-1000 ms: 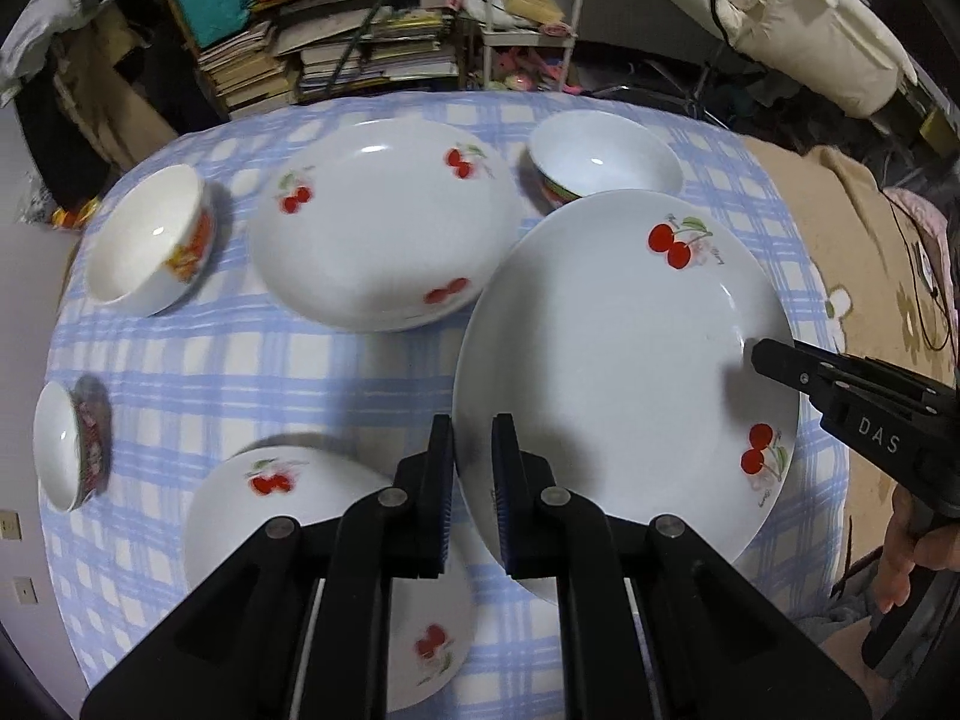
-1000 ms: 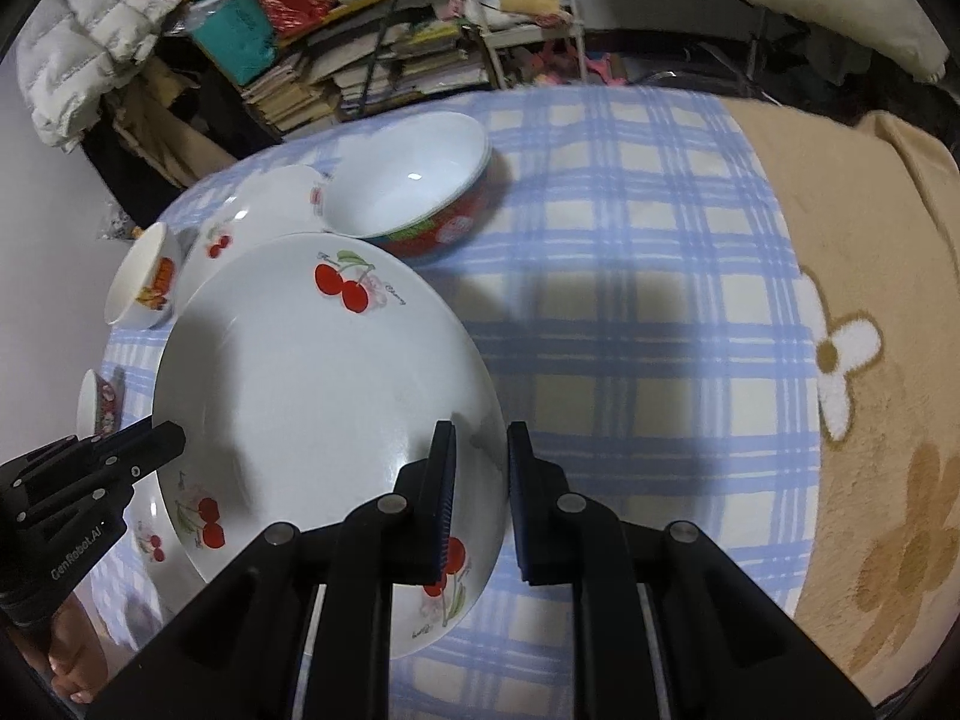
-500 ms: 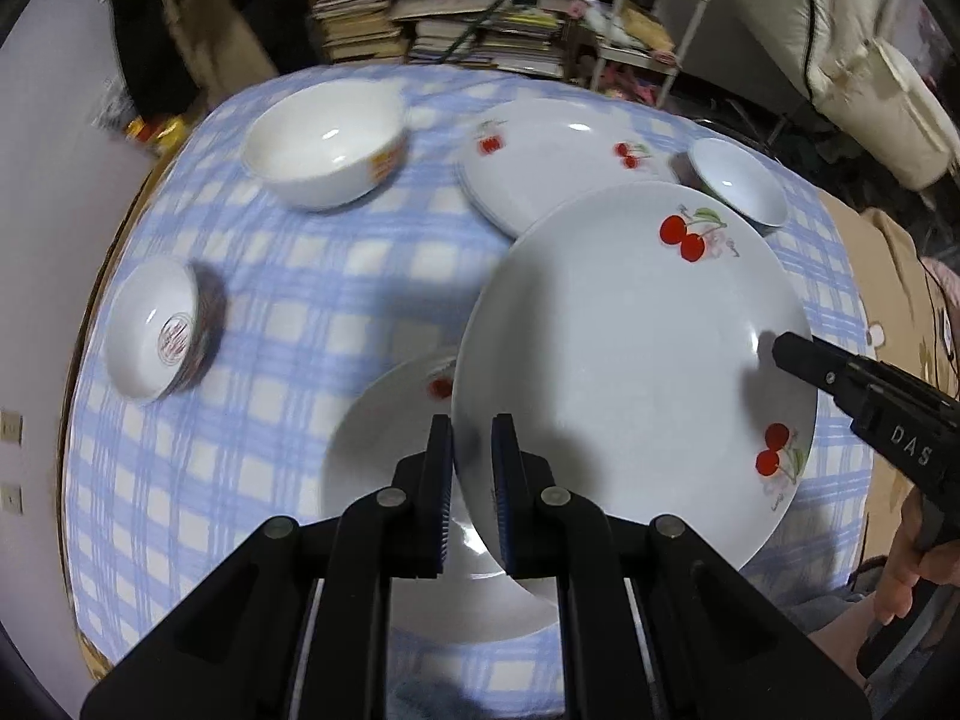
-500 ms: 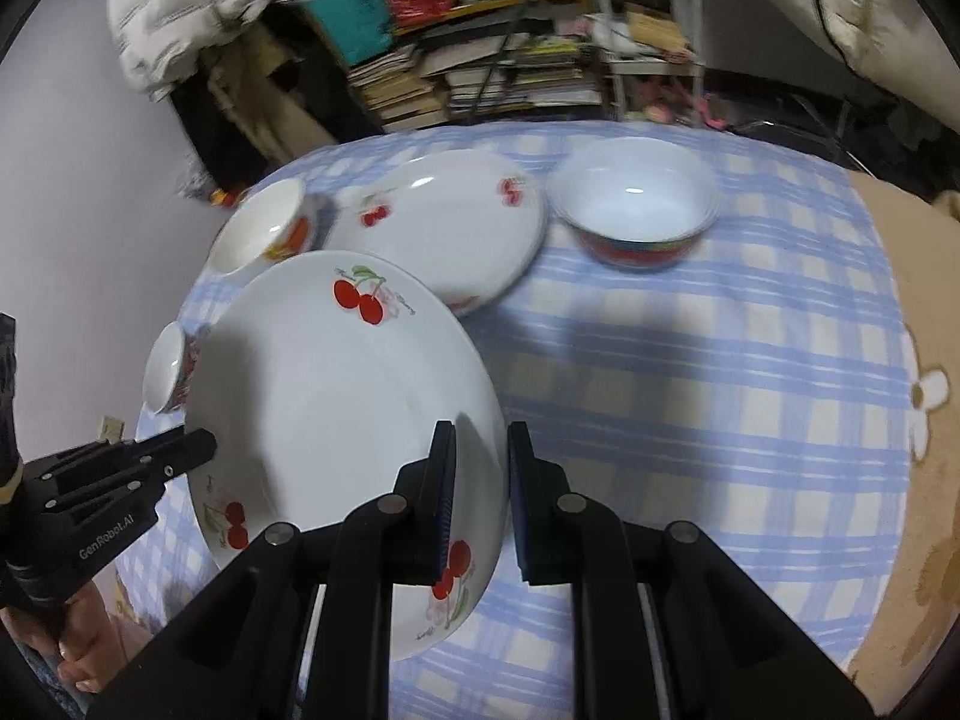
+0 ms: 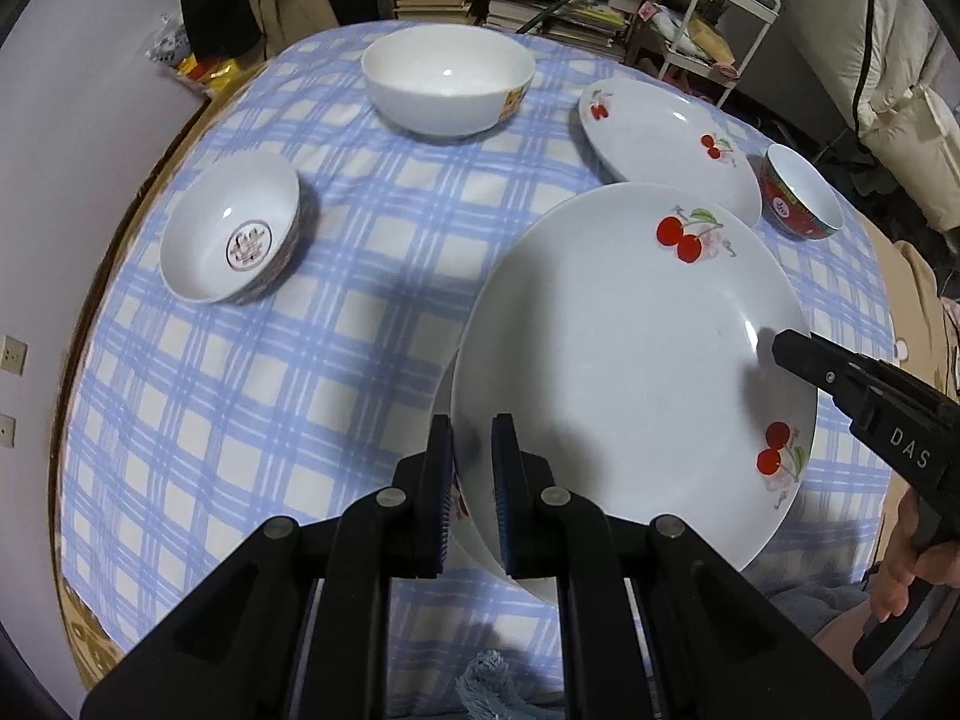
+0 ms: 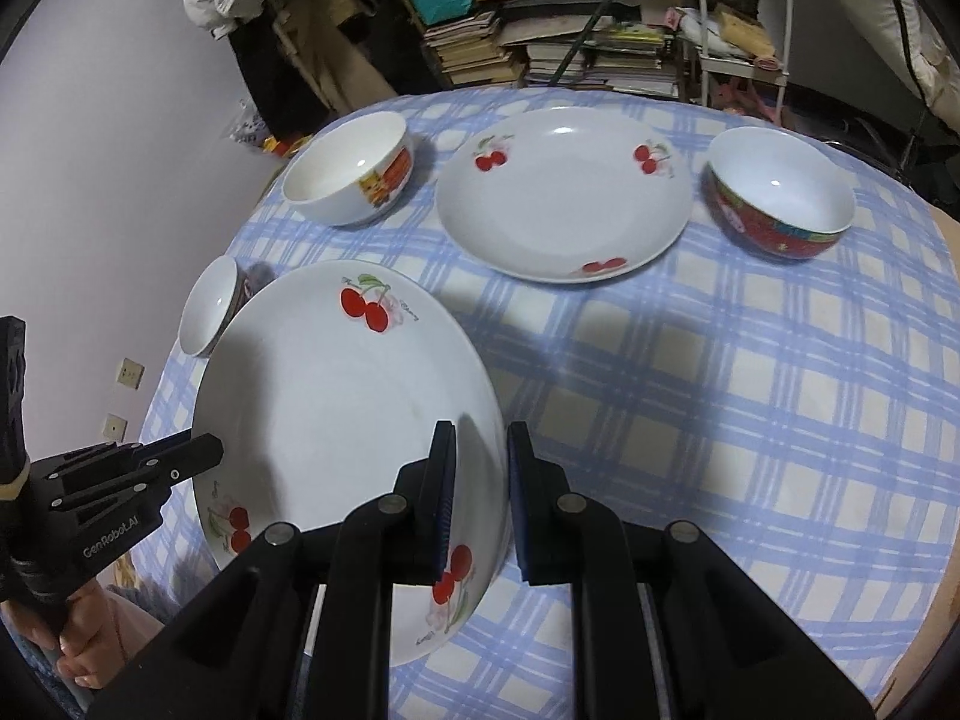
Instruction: Organize plates and bowls
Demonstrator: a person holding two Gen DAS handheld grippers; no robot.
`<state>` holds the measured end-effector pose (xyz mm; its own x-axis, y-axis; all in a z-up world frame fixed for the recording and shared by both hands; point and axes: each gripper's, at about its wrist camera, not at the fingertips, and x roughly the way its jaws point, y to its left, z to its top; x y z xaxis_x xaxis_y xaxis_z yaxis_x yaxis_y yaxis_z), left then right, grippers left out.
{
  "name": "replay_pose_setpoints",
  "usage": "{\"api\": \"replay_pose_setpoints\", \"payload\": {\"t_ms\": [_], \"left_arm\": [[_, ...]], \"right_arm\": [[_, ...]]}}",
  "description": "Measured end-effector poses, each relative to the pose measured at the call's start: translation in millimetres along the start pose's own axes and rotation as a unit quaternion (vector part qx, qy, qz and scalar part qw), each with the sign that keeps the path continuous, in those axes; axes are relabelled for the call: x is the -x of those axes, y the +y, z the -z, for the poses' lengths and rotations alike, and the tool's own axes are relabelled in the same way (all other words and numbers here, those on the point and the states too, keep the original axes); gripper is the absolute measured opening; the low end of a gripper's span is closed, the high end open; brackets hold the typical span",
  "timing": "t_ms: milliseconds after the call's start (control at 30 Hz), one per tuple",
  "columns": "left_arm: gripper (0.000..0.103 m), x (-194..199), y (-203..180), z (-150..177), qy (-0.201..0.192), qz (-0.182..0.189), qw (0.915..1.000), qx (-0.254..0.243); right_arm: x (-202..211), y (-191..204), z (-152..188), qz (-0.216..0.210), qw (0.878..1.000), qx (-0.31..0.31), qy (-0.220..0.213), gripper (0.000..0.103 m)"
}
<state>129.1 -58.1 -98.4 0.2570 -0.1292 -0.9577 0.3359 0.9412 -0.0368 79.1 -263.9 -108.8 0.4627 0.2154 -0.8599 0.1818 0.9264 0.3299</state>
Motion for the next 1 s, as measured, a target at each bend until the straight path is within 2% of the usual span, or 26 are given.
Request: {"api": "replay_pose_setpoints", "payload": {"t_ms": [167,400,1000], "left_arm": [[0.012,-7.2,1.9,3.9,-0.001,-0.018,0.9998,0.002],[0.012,-20.3,14.2,8.5,0.013,-0.016,0.9996,0.02],[0.012,-50.7,18.5,11.5,0.045,-0.016,0.9985,0.024]], "right_arm": [[-18.7,6.4,6.3,0.013,1.0,0.014,0.013,0.018],[-45.2,13.4,18.6,0.023,0.998,0.025,0.046,0.018],[-54.3,20.0,21.3,0.052,0.997,0.049,0.041,0.018]]}}
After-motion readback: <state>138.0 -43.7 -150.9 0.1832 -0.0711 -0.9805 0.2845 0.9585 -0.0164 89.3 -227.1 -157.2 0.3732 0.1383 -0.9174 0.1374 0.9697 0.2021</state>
